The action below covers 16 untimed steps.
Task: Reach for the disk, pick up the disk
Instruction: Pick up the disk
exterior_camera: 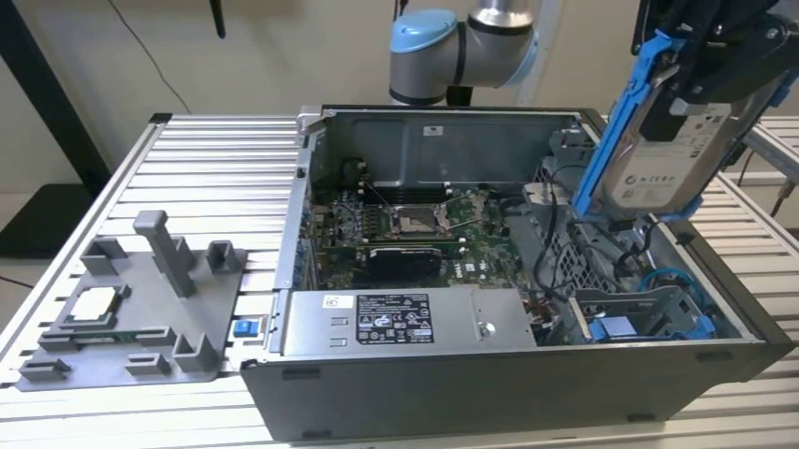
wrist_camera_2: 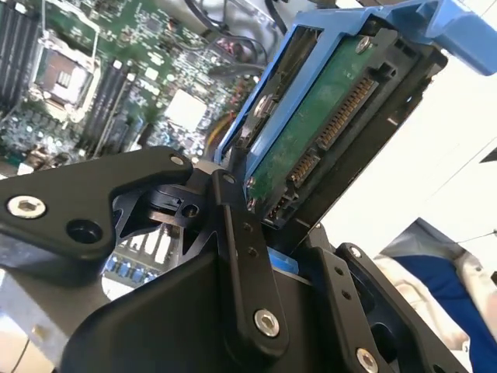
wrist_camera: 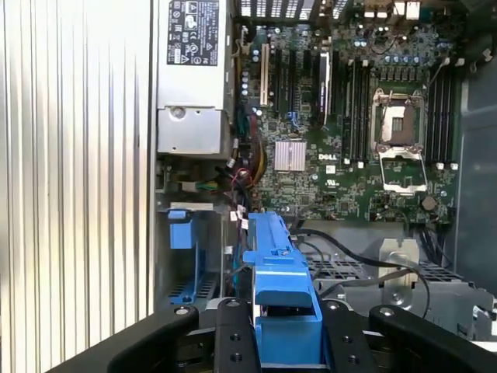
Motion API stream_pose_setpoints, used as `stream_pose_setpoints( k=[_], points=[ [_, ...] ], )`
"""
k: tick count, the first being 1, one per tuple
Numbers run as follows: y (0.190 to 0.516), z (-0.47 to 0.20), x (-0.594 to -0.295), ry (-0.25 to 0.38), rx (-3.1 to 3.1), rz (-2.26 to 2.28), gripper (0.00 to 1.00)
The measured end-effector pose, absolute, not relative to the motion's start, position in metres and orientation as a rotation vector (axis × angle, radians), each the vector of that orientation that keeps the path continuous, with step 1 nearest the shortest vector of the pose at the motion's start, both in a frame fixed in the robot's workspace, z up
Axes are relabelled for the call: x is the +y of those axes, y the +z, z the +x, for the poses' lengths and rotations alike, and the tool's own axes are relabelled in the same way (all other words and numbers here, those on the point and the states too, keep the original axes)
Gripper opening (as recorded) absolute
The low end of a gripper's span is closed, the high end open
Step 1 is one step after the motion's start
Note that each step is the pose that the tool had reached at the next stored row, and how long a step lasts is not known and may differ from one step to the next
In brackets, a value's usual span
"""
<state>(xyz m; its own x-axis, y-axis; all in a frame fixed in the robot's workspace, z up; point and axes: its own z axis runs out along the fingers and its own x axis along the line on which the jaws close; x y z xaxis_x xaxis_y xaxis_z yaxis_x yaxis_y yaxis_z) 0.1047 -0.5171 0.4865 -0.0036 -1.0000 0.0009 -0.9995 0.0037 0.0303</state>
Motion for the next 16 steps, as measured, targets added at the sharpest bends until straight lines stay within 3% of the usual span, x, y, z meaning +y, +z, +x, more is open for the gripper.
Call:
stream_pose_setpoints(
  k=[16],
  points=[
    [0.464,0.099,-0.58,-0.032,-2.21,2.201,0.0]
  ],
)
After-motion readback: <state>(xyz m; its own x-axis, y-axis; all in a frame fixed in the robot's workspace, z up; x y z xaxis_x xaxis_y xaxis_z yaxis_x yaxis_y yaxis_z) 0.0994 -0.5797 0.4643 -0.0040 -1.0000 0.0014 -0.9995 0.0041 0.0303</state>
